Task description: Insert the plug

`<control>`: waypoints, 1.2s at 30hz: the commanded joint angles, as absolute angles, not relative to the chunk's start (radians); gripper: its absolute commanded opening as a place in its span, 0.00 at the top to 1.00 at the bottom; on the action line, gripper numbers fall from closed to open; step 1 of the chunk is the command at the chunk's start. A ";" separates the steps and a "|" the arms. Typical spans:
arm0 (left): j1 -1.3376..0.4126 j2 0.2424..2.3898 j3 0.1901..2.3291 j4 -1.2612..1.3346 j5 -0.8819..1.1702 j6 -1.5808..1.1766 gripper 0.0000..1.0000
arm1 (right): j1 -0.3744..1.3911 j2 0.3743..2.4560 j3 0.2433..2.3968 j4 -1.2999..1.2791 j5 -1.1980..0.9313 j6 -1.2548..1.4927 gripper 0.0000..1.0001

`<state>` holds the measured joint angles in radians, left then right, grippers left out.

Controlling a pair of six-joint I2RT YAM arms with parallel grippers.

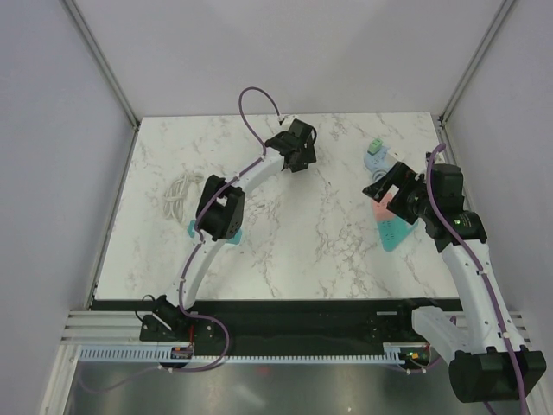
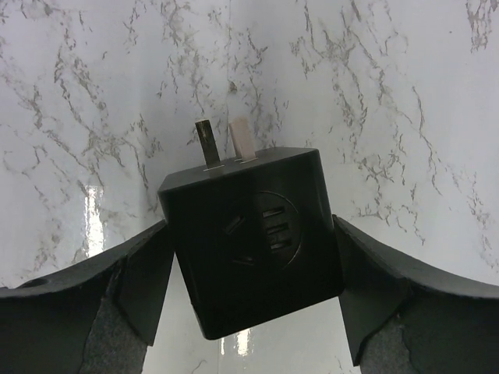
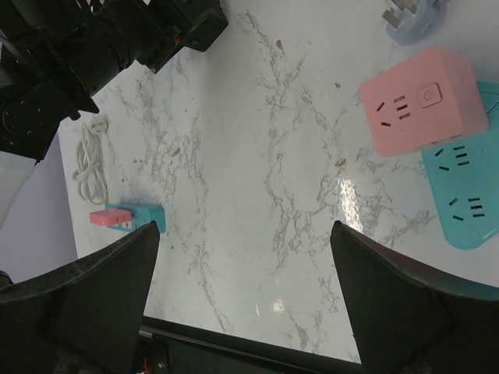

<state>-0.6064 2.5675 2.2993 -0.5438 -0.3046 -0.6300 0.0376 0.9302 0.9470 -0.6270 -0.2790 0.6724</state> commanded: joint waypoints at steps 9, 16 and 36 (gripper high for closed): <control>-0.606 2.441 2.200 -0.497 -0.230 -0.603 0.46 | 0.043 0.923 0.934 -0.561 -0.224 0.634 0.02; -0.607 2.257 2.019 -0.495 -0.040 -0.569 0.89 | 0.057 0.986 0.951 -0.548 -0.146 0.626 0.03; -0.601 1.686 1.382 -0.356 0.523 -0.825 0.98 | 0.583 1.016 0.787 -0.310 0.245 0.578 0.10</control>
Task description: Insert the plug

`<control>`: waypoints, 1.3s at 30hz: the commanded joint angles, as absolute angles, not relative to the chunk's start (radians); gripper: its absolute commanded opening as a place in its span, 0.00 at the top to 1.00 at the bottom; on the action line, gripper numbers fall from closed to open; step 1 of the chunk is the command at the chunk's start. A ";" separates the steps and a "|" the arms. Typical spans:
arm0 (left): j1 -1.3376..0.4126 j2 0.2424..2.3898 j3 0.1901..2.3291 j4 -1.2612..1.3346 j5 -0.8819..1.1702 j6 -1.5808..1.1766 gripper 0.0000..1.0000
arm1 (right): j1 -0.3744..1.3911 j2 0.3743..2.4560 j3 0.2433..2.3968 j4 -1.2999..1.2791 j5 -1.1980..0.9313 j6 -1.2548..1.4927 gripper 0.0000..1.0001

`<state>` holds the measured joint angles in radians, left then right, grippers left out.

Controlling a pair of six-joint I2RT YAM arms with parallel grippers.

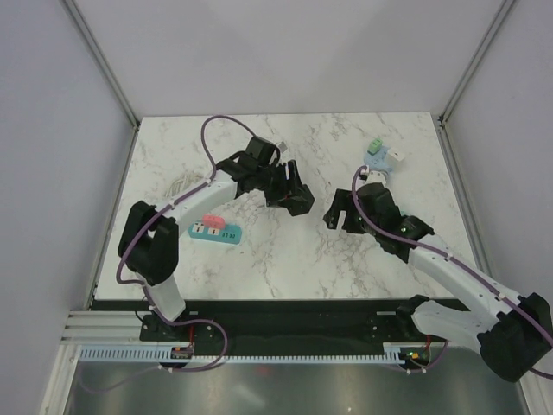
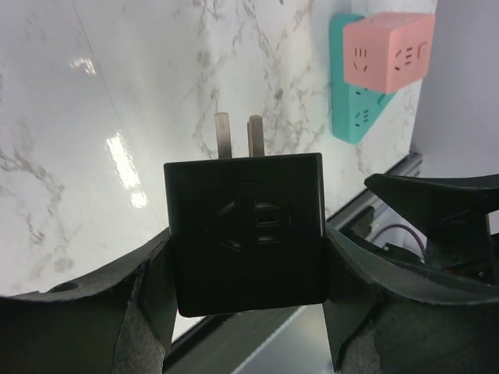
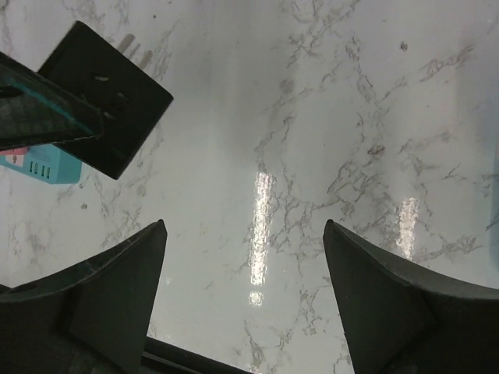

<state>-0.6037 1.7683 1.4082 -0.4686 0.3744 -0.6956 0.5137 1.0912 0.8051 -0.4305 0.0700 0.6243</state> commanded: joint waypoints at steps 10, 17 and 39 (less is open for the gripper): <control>-0.600 1.637 1.390 -0.296 0.598 -0.942 0.98 | 0.729 0.936 0.752 -0.178 0.364 0.452 0.11; -0.604 1.655 1.307 -0.155 0.876 -0.979 0.98 | 0.729 0.879 0.647 -0.006 0.120 0.417 0.02; -0.604 1.529 1.221 -0.155 0.923 -0.953 0.67 | 0.729 0.845 0.609 0.163 0.023 0.322 0.59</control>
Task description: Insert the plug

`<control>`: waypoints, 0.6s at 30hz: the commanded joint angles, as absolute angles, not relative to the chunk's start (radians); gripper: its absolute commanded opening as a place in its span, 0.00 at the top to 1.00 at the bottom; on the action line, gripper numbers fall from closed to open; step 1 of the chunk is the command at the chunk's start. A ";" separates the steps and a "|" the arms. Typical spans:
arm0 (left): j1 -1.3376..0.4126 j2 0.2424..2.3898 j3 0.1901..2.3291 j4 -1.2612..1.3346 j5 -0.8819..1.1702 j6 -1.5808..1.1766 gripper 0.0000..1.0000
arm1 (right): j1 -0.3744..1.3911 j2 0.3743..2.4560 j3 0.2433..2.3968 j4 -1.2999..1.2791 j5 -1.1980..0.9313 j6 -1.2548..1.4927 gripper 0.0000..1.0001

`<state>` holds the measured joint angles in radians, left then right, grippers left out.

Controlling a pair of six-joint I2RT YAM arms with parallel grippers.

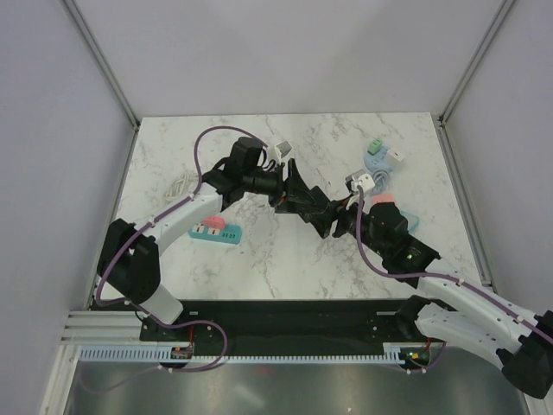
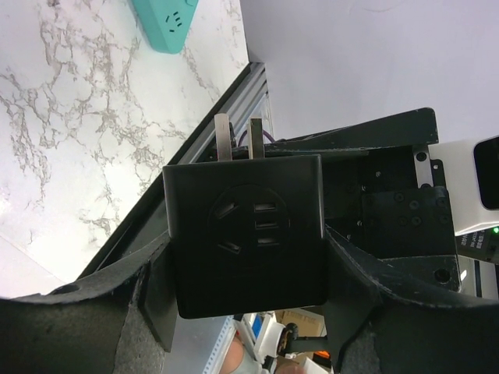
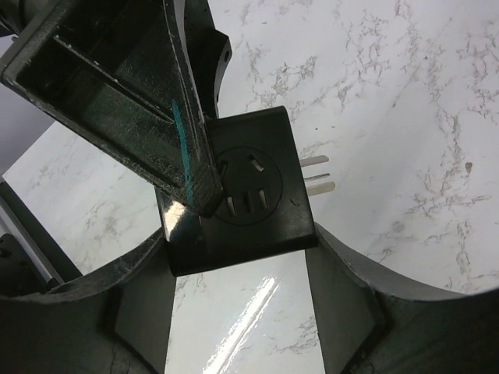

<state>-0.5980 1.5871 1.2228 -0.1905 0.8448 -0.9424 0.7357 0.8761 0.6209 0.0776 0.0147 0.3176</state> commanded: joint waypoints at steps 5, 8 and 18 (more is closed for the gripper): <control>-0.606 1.525 1.216 -0.158 0.925 -0.934 0.51 | 0.729 0.838 0.598 0.164 0.003 0.339 0.93; -0.604 1.519 1.223 -0.156 0.927 -0.928 0.43 | 0.727 0.842 0.578 0.175 -0.032 0.374 1.00; -0.598 1.499 1.261 -0.153 0.920 -0.882 0.09 | 0.729 0.805 0.549 0.212 -0.077 0.416 1.00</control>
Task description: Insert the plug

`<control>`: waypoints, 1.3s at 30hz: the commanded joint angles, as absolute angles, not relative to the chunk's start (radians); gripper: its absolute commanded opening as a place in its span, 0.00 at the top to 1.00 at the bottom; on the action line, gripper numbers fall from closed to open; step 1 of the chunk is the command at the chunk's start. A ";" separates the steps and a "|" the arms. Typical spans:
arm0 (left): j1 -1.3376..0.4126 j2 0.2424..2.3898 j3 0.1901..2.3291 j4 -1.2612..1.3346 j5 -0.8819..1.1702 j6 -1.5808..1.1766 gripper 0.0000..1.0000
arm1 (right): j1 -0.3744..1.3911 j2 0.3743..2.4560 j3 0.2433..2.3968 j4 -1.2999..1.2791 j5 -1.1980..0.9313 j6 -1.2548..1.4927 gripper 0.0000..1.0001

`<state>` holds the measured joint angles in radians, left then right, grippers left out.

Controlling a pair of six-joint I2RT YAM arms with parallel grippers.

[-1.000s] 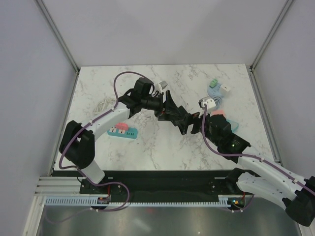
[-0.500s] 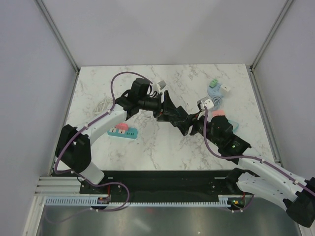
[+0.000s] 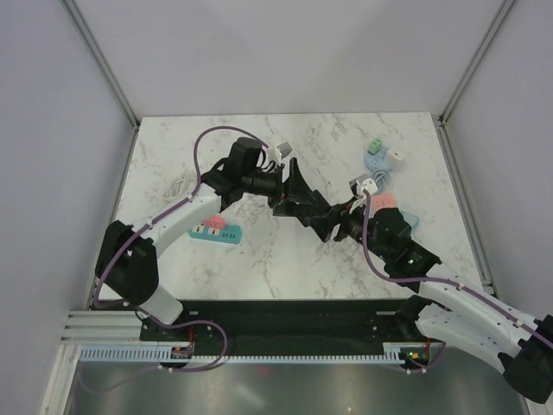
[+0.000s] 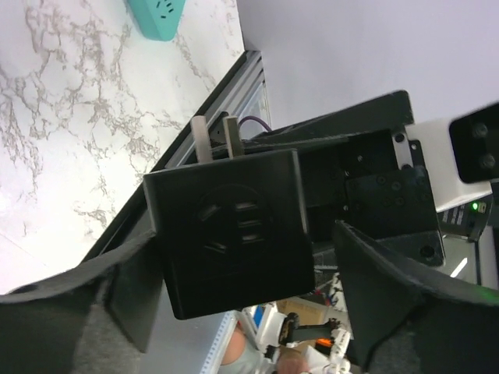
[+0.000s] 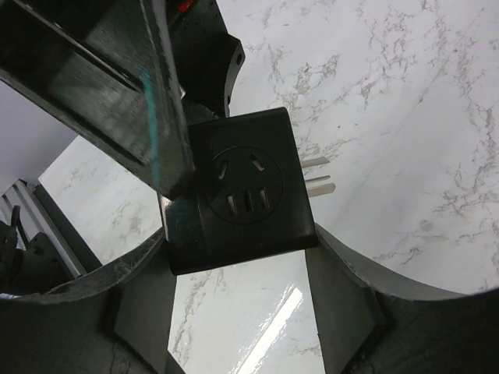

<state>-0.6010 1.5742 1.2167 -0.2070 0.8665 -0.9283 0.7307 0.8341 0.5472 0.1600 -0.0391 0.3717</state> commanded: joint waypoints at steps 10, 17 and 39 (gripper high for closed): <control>-0.545 1.457 1.347 -0.194 0.813 -0.677 0.01 | 0.729 0.752 0.578 0.140 -0.071 0.523 1.00; -0.503 1.306 1.278 -0.145 0.479 -0.256 0.10 | 0.721 0.713 0.692 -0.086 0.021 0.665 1.00; -0.788 1.054 0.873 0.383 0.537 0.316 0.00 | 0.706 0.640 0.618 0.281 -0.103 1.253 1.00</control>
<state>-0.7631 1.0710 0.8955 0.2459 0.5747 0.2131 0.7067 0.6472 0.6285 0.1390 -0.0498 1.1557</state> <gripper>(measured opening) 0.993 0.670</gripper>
